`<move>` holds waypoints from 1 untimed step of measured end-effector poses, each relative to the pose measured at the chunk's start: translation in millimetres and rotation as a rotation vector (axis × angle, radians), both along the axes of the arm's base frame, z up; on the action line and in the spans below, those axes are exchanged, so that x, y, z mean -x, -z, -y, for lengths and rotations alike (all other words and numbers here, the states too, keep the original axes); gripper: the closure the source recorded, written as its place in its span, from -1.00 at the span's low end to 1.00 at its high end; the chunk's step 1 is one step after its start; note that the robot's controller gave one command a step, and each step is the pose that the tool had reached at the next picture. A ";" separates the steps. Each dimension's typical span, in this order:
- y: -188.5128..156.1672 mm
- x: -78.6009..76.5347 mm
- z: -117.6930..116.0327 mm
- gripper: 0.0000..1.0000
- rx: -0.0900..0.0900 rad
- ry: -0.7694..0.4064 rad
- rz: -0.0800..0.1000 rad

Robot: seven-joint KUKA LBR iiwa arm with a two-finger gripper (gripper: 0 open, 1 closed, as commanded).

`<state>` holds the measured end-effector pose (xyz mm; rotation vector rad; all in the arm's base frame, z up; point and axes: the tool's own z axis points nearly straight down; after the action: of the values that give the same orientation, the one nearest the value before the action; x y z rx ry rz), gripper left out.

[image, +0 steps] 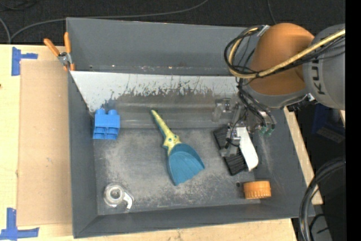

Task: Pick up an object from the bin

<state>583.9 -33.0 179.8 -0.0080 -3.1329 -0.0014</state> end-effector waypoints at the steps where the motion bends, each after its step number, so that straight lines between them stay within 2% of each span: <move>1: -4.2 -1.7 0.0 -1.00 0.001 -0.001 0.007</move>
Offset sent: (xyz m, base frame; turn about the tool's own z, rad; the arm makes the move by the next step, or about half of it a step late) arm 0.0024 0.0814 -0.1098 -0.0353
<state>585.7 -33.0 184.1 -0.0061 -3.1404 -0.0006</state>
